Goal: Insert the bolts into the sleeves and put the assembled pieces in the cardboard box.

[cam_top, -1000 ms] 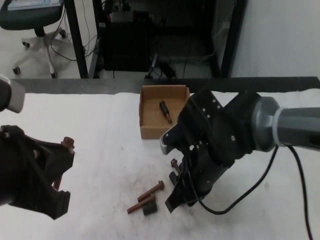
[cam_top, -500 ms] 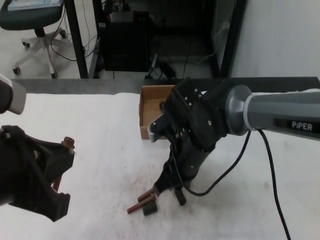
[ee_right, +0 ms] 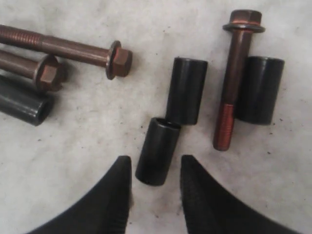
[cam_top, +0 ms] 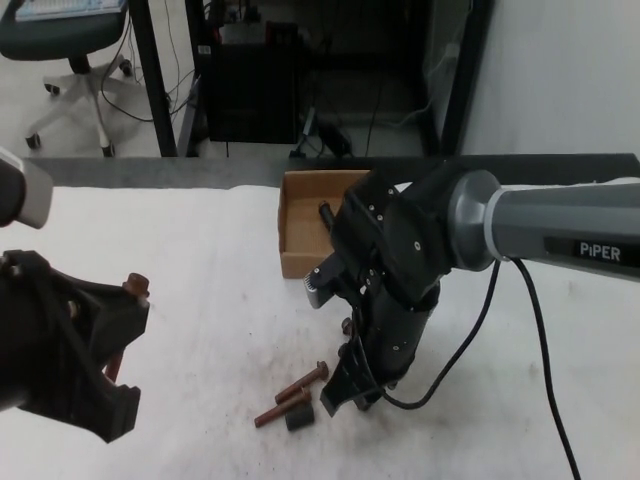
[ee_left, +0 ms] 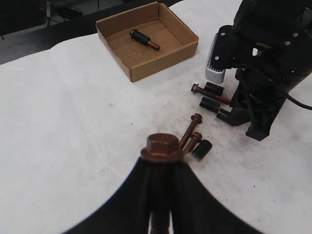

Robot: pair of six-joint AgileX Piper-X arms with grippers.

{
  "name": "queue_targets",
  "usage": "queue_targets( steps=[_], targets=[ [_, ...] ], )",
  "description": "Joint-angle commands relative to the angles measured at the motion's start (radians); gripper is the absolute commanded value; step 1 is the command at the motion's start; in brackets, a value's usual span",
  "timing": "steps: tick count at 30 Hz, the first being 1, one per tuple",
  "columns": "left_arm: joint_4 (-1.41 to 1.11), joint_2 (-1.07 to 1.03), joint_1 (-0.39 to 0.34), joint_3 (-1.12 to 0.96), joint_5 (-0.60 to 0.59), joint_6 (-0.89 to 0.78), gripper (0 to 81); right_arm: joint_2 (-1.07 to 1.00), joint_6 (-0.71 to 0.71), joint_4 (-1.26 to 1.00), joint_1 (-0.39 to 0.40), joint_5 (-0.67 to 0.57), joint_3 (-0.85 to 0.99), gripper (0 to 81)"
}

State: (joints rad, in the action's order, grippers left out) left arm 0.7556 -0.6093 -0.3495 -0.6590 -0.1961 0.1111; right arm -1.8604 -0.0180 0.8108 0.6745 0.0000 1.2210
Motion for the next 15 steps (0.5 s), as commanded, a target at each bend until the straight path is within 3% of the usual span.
queue_targets(
  steps=[1, 15],
  targets=[
    [-0.011, 0.01, 0.001, 0.0, 0.01, 0.001, 0.2, 0.01, -0.005, -0.023, 0.002, 0.011, 0.011, 32.5],
    [-0.011, 0.01, 0.001, 0.0, 0.01, 0.001, 0.2, -0.028, -0.005, -0.034, 0.002, 0.013, 0.008, 32.5]
  ],
)
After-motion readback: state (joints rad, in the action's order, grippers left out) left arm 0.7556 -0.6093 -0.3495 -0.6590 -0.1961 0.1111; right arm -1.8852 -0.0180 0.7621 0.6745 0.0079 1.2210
